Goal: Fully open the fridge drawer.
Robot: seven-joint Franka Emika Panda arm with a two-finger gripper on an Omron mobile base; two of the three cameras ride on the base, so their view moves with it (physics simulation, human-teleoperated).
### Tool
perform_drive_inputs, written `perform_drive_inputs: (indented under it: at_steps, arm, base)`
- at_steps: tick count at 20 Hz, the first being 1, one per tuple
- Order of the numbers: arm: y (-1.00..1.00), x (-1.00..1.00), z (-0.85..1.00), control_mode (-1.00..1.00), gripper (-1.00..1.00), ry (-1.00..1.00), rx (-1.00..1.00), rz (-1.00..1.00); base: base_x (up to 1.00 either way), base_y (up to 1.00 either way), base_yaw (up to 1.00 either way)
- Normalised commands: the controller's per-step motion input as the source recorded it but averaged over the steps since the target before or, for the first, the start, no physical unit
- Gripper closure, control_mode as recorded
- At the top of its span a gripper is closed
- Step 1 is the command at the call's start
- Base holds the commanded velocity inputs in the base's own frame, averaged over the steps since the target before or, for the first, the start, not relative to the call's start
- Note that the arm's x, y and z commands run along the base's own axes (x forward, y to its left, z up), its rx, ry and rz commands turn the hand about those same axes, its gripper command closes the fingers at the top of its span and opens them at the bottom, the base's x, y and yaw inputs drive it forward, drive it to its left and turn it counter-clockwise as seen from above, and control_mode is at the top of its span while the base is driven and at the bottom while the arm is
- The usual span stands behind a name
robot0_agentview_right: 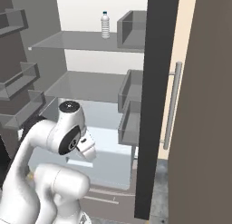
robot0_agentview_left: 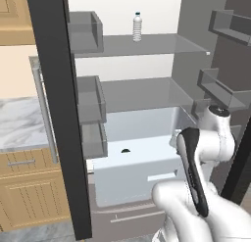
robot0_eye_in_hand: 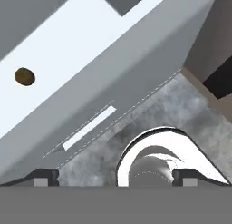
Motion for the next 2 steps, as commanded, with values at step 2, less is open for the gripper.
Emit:
perform_drive_inputs:
  at_steps: [2]
  arm:
    - [0.00,-0.22,1.00,-1.00,-1.00,-0.29,0.04,-0.11]
  base:
    - [0.00,0.00,0.00]
